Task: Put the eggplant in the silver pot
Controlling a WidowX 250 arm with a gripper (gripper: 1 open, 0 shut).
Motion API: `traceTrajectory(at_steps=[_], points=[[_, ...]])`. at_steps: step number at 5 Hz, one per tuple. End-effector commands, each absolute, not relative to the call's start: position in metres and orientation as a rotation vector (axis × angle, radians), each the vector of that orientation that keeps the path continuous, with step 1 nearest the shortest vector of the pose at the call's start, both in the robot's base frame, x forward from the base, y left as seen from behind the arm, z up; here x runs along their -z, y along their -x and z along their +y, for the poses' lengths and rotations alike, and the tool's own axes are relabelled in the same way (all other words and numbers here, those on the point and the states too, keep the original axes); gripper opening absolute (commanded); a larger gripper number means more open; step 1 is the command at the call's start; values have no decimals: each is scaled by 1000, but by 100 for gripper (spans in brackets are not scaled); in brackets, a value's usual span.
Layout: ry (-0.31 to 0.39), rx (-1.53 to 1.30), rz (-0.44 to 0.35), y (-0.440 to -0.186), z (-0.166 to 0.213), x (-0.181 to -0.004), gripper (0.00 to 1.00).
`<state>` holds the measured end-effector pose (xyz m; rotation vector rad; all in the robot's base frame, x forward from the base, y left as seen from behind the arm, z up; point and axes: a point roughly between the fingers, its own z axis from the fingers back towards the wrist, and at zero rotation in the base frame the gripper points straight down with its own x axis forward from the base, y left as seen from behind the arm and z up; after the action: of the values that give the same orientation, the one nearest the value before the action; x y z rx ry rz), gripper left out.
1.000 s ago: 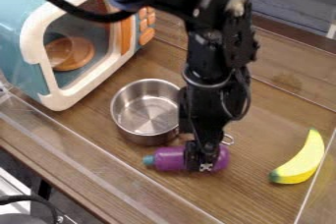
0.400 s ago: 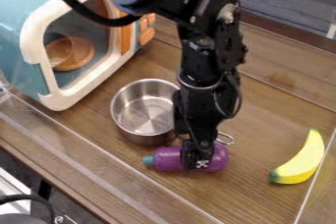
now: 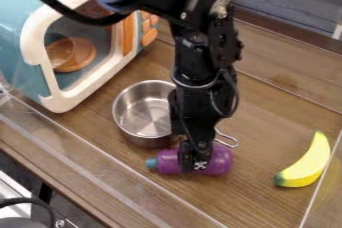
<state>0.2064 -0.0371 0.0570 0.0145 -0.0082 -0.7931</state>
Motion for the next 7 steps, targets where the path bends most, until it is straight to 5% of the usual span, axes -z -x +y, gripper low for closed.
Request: traceTrajectory(at_steps=[1, 3, 5, 7], points=[[-16, 787, -35, -210, -35, -59, 100], [-6, 980, -39, -207, -27, -48, 100], [-2, 951, -46, -213, -26, -45, 100], [-2, 856, -52, -214, -26, -25, 100]])
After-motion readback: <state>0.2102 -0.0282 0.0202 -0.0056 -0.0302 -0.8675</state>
